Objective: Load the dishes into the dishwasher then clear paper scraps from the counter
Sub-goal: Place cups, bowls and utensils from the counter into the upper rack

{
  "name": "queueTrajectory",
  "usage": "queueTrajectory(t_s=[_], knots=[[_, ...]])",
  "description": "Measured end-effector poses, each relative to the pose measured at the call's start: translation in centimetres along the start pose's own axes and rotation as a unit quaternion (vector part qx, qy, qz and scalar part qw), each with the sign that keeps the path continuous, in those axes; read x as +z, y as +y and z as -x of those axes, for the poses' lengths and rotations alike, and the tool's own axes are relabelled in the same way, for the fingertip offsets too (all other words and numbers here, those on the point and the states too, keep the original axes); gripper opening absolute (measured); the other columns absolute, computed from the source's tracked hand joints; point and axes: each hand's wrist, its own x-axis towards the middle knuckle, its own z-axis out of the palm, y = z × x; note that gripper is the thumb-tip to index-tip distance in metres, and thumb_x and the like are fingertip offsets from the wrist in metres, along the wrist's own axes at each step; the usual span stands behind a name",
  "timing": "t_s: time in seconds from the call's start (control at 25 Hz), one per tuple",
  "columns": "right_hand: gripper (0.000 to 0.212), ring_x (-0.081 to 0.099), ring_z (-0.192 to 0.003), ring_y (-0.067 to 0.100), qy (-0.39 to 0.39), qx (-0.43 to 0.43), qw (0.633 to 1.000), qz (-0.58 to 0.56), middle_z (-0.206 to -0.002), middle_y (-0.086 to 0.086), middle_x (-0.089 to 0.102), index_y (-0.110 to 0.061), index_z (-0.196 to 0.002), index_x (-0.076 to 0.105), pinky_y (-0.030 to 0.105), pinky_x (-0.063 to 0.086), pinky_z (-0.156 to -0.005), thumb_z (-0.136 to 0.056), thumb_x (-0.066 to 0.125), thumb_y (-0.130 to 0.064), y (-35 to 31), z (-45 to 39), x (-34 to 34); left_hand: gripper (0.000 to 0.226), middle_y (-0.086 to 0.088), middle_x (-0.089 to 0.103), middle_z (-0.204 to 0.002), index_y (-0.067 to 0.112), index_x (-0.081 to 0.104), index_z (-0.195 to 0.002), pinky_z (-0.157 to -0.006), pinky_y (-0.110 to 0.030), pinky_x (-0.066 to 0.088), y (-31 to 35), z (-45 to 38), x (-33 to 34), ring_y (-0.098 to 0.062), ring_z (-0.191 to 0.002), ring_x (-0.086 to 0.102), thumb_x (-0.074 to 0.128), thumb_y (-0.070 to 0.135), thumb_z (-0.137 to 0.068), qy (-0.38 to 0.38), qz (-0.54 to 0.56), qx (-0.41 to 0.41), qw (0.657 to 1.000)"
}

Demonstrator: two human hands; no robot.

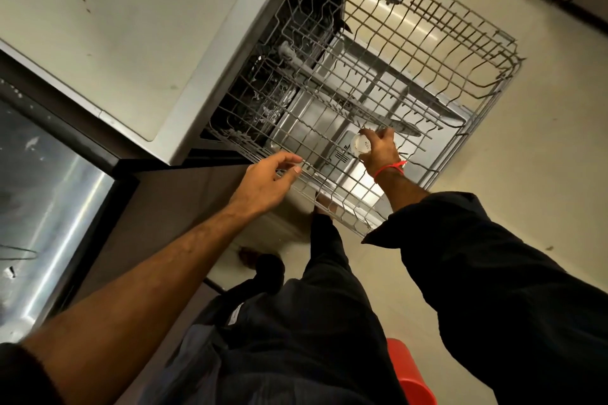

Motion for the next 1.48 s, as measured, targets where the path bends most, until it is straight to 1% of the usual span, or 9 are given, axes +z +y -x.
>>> queueTrajectory(t_s=[0.24, 0.48, 0.64, 0.76, 0.84, 0.96, 1.12, 1.28, 1.48], knots=[[0.079, 0.044, -0.125, 0.036, -0.020, 0.042, 0.998, -0.036, -0.136, 0.018, 0.033, -0.020, -0.144, 0.039, 0.049, 0.043, -0.108, -0.077, 0.075, 0.000, -0.2, -0.3, -0.5, 0.028, 0.013, 0.065, -0.116, 0.026, 0.063, -0.125, -0.097, -0.041, 0.055, -0.4, 0.6, -0.4, -0.011, -0.100, 0.066, 0.058, 0.034, -0.100, 0.000, -0.004, -0.001, 1.000], [0.083, 0.043, -0.130, 0.035, 0.009, 0.057, 0.995, -0.077, -0.142, 0.018, 0.031, -0.019, -0.147, 0.035, 0.045, 0.039, -0.111, -0.077, 0.070, 0.009, -1.0, 0.8, -0.9, 0.028, 0.010, 0.065, -0.120, 0.029, 0.063, -0.124, -0.092, -0.046, 0.057, -1.2, 1.1, -0.6, -0.012, -0.096, 0.068, 0.059, 0.039, -0.098, 0.008, 0.004, 0.002, 1.000], [0.060, 0.051, -0.120, 0.029, 0.093, 0.012, 0.990, -0.104, -0.133, 0.014, 0.040, -0.015, -0.134, 0.045, 0.043, 0.049, -0.102, -0.082, 0.064, 0.008, -3.0, 2.7, -1.1, 0.026, 0.012, 0.066, -0.118, 0.027, 0.064, -0.125, -0.092, -0.042, 0.058, -1.0, 1.8, -1.3, -0.014, -0.095, 0.068, 0.060, 0.031, -0.099, 0.049, 0.010, 0.030, 0.998], [0.039, 0.057, -0.094, 0.017, 0.135, -0.094, 0.974, -0.157, -0.108, 0.007, 0.054, -0.018, -0.115, 0.052, 0.041, 0.056, -0.084, -0.085, 0.057, 0.006, -6.7, 4.7, -2.1, 0.025, 0.016, 0.066, -0.111, 0.025, 0.065, -0.124, -0.080, -0.045, 0.060, -0.9, 3.0, -2.6, -0.027, -0.081, 0.070, 0.060, 0.026, -0.099, 0.097, 0.004, 0.071, 0.993], [0.033, 0.057, -0.082, 0.015, 0.116, -0.173, 0.956, -0.209, -0.091, 0.002, 0.055, -0.021, -0.111, 0.055, 0.040, 0.055, -0.079, -0.086, 0.059, 0.000, -10.2, 6.3, -3.1, 0.024, 0.013, 0.068, -0.110, 0.022, 0.067, -0.122, -0.074, -0.047, 0.060, -1.2, 4.1, -3.8, -0.031, -0.077, 0.069, 0.060, 0.023, -0.099, 0.131, 0.003, 0.112, 0.985], [0.030, 0.058, -0.082, 0.017, 0.095, -0.276, 0.925, -0.243, -0.085, -0.002, 0.055, -0.018, -0.114, 0.058, 0.037, 0.053, -0.082, -0.087, 0.063, -0.005, -16.1, 9.3, -4.2, 0.023, 0.007, 0.070, -0.110, 0.020, 0.069, -0.120, -0.072, -0.041, 0.060, -2.6, 6.7, -6.3, -0.019, -0.072, 0.068, 0.061, 0.019, -0.098, 0.206, -0.009, 0.165, 0.965], [0.029, 0.057, -0.074, 0.016, 0.070, -0.364, 0.892, -0.259, -0.085, -0.004, 0.056, -0.021, -0.113, 0.061, 0.036, 0.053, -0.071, -0.087, 0.066, -0.008, -24.3, 13.3, -3.3, 0.021, 0.007, 0.073, -0.103, 0.020, 0.071, -0.113, -0.074, -0.027, 0.057, -6.2, 11.5, -9.9, -0.007, -0.077, 0.066, 0.065, 0.011, -0.095, 0.337, 0.034, 0.149, 0.929], [0.032, 0.052, -0.063, 0.016, -0.025, -0.414, 0.866, -0.279, -0.080, 0.000, 0.055, -0.020, -0.109, 0.063, 0.028, 0.049, -0.065, -0.083, 0.068, -0.003, -33.0, 18.4, 0.2, 0.019, 0.007, 0.072, -0.095, 0.016, 0.072, -0.110, -0.070, -0.017, 0.051, -11.3, 17.7, -13.4, -0.006, -0.077, 0.068, 0.070, 0.009, -0.092, 0.454, 0.077, 0.133, 0.878], [0.027, 0.062, -0.067, 0.026, -0.180, -0.428, 0.847, -0.258, -0.086, 0.004, 0.063, -0.018, -0.111, 0.062, 0.041, 0.056, -0.068, -0.087, 0.063, -0.006, -42.1, 25.6, 8.1, 0.020, 0.006, 0.071, -0.096, 0.019, 0.071, -0.107, -0.066, -0.030, 0.055, -19.1, 25.6, -16.9, -0.008, -0.073, 0.064, 0.075, 0.015, -0.088, 0.574, 0.109, 0.089, 0.807]])
